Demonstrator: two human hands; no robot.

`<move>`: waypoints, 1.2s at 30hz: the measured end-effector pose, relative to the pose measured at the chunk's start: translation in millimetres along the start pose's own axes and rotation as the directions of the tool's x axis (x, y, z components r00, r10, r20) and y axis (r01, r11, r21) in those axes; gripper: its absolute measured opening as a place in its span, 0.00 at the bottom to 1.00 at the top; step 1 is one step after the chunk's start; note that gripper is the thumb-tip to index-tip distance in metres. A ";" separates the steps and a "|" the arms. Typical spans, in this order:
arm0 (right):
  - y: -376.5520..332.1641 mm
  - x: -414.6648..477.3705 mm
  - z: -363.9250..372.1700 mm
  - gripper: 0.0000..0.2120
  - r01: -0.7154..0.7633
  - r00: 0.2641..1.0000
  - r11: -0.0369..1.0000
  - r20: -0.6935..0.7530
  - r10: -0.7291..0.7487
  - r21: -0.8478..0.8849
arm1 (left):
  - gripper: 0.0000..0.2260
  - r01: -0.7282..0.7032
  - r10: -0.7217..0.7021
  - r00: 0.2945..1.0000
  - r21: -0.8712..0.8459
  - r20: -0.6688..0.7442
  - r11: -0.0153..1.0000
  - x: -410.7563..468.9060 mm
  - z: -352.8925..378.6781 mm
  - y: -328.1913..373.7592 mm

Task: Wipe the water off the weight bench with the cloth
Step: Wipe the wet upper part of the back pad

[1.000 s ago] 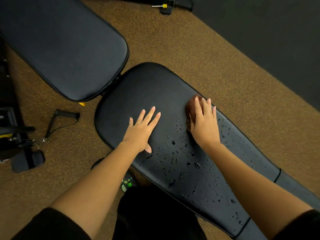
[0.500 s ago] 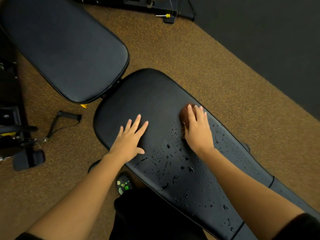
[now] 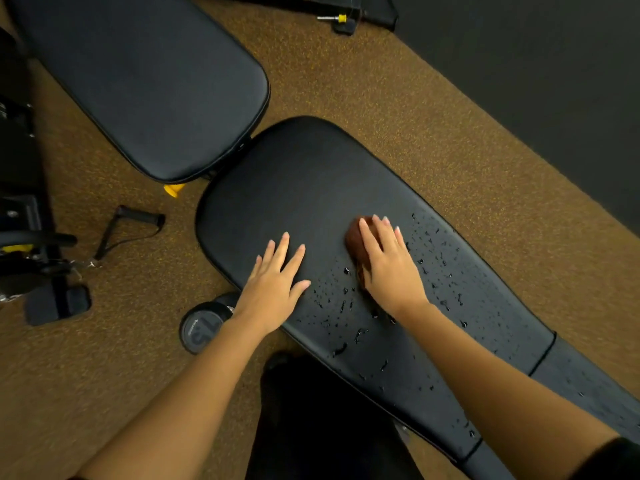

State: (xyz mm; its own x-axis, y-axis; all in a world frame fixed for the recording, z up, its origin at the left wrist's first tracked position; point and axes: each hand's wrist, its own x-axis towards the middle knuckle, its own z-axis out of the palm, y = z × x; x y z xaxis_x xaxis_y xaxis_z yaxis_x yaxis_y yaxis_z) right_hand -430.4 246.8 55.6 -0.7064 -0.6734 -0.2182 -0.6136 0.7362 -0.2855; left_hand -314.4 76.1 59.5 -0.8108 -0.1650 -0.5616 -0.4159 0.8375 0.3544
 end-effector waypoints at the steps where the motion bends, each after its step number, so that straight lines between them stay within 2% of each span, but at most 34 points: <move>1: -4.4 2.7 2.8 0.32 -0.010 1.000 1.000 -0.010 0.010 0.013 | 0.27 -0.008 0.008 1.000 -0.004 -0.004 1.000 -0.8 1.1 -1.1; 6: -23.1 -20.6 19.9 0.33 0.046 0.999 0.999 -0.002 -0.046 0.015 | 0.24 -0.041 0.041 0.998 0.001 -0.043 0.999 -1.7 4.1 -5.4; 10: -15.5 -45.8 19.3 0.34 0.078 0.997 0.996 0.029 -0.077 -0.047 | 0.24 -0.048 0.048 0.999 0.005 -0.025 0.999 -2.1 4.0 -7.4; 13: -12.0 -40.0 13.5 0.33 0.033 0.999 0.993 -0.006 -0.034 -0.112 | 0.25 -0.062 0.062 0.998 0.004 -0.011 0.998 -2.1 2.5 -8.9; 17: -33.4 -35.9 19.0 0.31 -0.084 0.996 0.996 -0.039 0.084 0.010 | 0.24 -0.075 0.076 0.997 -0.039 0.002 0.996 -2.6 -0.4 -11.7; 19: -45.5 -46.9 23.1 0.31 -0.046 0.999 0.997 -0.025 0.047 0.063 | 0.22 -0.072 0.060 0.994 -0.142 -0.089 0.987 -5.5 -1.0 -13.5; 22: -50.5 -63.3 24.8 0.30 0.038 0.999 0.997 -0.009 -0.038 0.072 | 0.16 -0.103 -0.012 0.936 -0.306 -0.352 0.946 -12.3 0.9 -21.1; 25: -51.3 -55.4 25.4 0.27 0.003 0.998 0.995 -0.070 0.005 0.103 | 0.11 -0.083 -0.118 0.877 -0.389 -0.465 0.918 -17.9 7.1 -31.5; 27: -60.1 -43.6 29.7 0.26 0.026 0.997 0.992 -0.076 -0.017 0.123 | 0.08 -0.001 -0.213 0.883 -0.457 -0.418 0.889 -20.1 13.7 -34.9; 29: -71.3 -35.6 36.3 0.27 0.104 0.994 0.984 -0.047 -0.099 0.141 | 0.06 0.060 -0.268 0.897 -0.505 -0.351 0.861 -21.2 21.3 -34.2; 32: -81.6 -40.4 45.3 0.31 0.216 0.976 0.965 0.006 -0.219 0.148 | 0.05 0.091 -0.313 0.891 -0.546 -0.329 0.833 -20.9 27.1 -29.5; 36: -71.3 -68.0 44.4 0.36 0.291 0.950 0.948 0.077 -0.302 0.133 | 0.07 0.121 -0.339 0.901 -0.594 -0.271 0.796 -17.9 26.0 -29.5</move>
State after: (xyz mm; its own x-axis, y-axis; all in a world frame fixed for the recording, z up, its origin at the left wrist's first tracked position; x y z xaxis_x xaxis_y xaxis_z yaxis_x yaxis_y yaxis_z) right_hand -323.0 237.0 49.4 -0.4585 -0.8675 -0.1930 -0.7396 0.4929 -0.4582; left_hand -277.0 67.8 39.5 -0.7011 -0.5736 -0.4236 -0.6734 0.3370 0.6580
